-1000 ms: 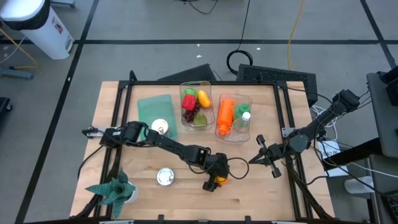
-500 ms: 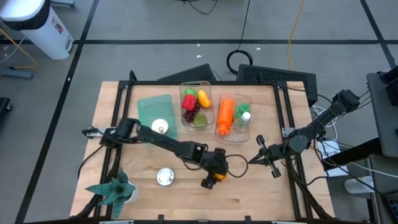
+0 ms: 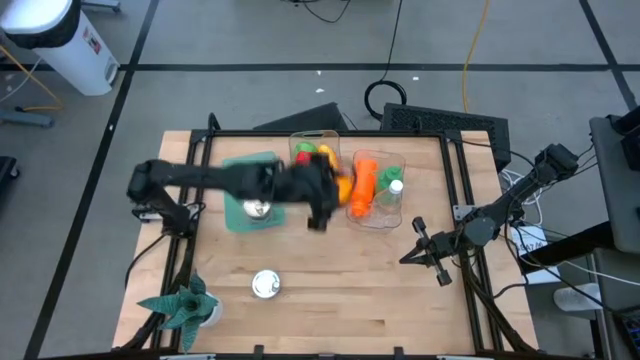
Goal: Pick & Place Food Item
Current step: Put the orange into the left transparent bin
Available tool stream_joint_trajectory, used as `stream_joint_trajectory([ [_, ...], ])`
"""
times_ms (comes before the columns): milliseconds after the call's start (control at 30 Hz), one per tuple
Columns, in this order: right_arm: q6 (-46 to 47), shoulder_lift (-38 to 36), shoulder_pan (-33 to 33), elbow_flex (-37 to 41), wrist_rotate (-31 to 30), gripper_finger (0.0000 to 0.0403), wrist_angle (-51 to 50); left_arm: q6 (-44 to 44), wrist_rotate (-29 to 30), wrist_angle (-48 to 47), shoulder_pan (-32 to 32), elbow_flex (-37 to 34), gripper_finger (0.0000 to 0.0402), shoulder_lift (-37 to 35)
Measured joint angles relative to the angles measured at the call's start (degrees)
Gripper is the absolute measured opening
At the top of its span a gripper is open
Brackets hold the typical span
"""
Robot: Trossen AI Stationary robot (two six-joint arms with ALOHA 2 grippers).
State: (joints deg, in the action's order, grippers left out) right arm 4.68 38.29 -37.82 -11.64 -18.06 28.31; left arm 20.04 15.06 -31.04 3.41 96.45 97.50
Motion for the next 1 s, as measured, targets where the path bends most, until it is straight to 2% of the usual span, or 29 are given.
stream_joint_trajectory([
  [167, 0.4, 0.0, 0.0, 0.0, 0.0, 0.0000, 0.6, -1.5, -1.4, -0.6, -12.0, 0.0, 0.0294, -0.8],
  [333, 1.4, 0.0, 0.0, 0.0, 0.0, 0.0000, 0.6, -7.3, -13.2, 0.3, -22.2, -0.9, 0.0294, 2.7],
  [433, 2.0, 0.0, 0.0, 0.0, 0.0, 0.0000, 0.5, -9.7, -18.7, 1.1, -25.1, -0.9, 0.0294, 5.7],
  [500, 2.0, 0.0, 0.0, 0.0, 0.0, 0.0000, 0.5, -10.1, -20.4, 1.1, -25.7, -0.9, 0.0294, 7.4],
  [700, 2.0, 0.0, 0.0, 0.0, 0.1, 0.0000, 0.3, -6.7, -20.4, -2.0, -25.9, -0.9, 0.0302, 12.6],
  [833, 2.0, 0.0, 0.0, 0.0, 0.1, 0.0000, -0.3, -4.6, -18.1, -5.2, -27.0, -0.9, 0.0328, 15.4],
  [1000, 1.7, 0.0, 0.0, 0.0, 0.0, 0.0000, -0.3, -5.9, -15.4, -6.1, -28.6, -0.9, 0.0326, 17.8],
])
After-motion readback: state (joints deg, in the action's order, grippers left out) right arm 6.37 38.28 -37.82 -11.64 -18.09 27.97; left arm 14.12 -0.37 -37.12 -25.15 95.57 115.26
